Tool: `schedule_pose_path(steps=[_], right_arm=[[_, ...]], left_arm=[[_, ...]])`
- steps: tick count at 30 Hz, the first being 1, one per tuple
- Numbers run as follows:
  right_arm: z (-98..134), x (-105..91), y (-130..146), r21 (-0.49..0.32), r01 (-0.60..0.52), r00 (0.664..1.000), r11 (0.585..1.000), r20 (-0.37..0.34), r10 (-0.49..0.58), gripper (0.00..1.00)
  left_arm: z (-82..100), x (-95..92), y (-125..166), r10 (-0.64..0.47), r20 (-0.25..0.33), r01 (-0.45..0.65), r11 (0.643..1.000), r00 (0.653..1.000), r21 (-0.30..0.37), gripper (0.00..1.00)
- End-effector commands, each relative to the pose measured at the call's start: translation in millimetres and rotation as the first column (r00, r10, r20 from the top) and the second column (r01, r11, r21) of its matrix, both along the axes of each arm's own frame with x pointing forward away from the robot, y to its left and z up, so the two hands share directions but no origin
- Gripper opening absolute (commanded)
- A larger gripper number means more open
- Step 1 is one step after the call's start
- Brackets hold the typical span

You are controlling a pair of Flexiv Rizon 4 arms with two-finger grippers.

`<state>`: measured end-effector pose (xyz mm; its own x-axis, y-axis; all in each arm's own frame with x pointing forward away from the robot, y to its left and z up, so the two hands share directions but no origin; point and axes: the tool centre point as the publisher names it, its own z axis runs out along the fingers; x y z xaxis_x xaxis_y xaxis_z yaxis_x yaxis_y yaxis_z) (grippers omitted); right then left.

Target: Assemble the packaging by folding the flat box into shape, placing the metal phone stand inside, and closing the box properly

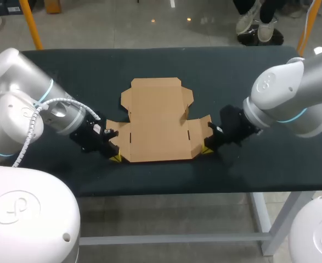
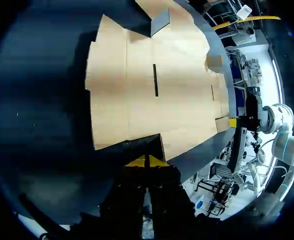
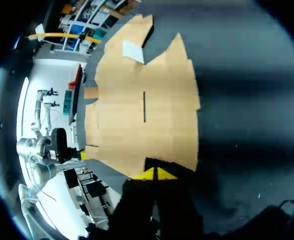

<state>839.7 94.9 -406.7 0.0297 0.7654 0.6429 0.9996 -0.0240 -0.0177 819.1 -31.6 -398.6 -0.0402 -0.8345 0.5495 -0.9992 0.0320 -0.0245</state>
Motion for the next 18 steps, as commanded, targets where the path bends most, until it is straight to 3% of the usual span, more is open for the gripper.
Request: schedule_pose_path(steps=[1, 18], right_arm=[[3, 2.6, 2, -0.014, -0.007, 1.0, 1.0, -0.009, 0.006, 0.0], [5, 7.8, 14, -0.07, -0.035, 0.999, 0.997, -0.013, 0.035, 0.0]], left_arm=[[4.4, 1.0, -4, -0.007, -0.004, 0.007, 1.0, 1.0, 0.02, 0.0], [9.6, 5.3, -21, -0.048, -0.008, 0.048, 0.997, 0.999, 0.061, 0.0]])
